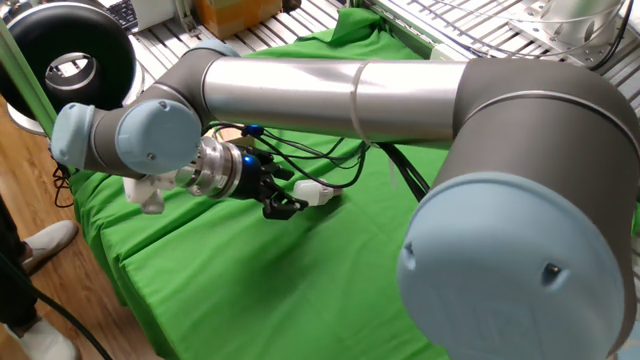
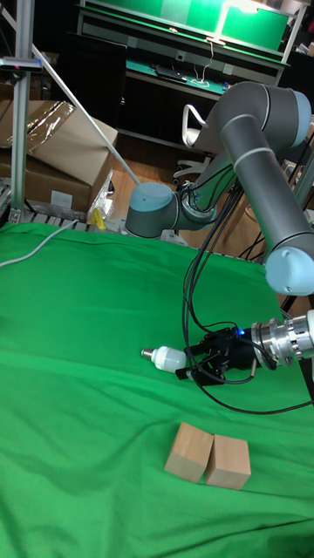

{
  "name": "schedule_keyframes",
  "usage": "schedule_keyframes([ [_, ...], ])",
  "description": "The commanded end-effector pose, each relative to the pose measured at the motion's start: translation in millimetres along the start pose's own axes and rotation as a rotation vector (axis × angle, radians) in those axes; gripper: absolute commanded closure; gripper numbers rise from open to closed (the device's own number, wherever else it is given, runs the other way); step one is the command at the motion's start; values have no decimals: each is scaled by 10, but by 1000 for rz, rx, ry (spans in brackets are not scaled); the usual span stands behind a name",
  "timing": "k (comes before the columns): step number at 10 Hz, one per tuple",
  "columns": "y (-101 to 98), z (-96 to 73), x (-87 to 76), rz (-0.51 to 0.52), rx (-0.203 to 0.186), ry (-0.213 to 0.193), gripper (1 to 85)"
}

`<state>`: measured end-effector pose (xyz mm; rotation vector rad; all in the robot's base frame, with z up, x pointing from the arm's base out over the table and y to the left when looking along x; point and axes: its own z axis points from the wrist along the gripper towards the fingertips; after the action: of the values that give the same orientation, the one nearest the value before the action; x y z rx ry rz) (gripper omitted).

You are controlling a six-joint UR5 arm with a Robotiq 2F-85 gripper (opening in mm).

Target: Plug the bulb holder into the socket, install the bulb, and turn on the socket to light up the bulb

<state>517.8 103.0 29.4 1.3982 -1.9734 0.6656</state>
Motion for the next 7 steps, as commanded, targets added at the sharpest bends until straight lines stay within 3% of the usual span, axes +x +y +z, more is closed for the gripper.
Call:
schedule_keyframes([
  [1, 35, 37, 25, -1, -17, 9, 217],
  [7, 64, 185, 82, 1, -17, 16, 217],
])
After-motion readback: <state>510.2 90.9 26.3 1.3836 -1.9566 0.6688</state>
